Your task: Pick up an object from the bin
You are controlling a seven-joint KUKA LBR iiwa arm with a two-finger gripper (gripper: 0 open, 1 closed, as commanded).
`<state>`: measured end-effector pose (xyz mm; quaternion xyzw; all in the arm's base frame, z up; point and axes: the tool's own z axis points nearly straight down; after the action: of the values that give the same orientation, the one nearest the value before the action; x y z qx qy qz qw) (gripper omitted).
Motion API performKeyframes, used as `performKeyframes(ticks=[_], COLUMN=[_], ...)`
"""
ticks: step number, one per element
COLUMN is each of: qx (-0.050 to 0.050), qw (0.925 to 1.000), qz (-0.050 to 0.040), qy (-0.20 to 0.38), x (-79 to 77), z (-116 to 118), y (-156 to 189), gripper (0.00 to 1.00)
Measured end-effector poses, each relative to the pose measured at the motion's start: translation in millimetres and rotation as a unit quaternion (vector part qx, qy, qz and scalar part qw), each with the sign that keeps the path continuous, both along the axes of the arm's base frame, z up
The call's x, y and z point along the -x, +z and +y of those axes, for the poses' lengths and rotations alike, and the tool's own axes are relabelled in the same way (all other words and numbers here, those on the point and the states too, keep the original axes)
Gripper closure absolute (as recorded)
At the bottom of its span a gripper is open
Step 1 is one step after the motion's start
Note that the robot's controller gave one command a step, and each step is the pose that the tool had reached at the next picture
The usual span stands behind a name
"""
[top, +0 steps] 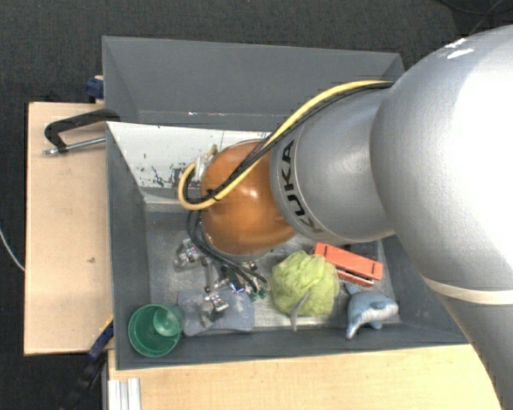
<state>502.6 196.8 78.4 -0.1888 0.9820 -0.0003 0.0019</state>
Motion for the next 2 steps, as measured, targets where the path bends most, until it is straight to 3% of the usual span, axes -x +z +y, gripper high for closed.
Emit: performKeyframes(ticks=[1, 2], qx=[0.001, -0.004], qw=[0.9948, 0.9847], qz=[-0.0027, -0.0050], qy=[0.102, 0.174], x=[-0.2, 4.0], z=[42.3, 35.7], y=[-7.3, -6.0], gripper=[1.00, 1.00])
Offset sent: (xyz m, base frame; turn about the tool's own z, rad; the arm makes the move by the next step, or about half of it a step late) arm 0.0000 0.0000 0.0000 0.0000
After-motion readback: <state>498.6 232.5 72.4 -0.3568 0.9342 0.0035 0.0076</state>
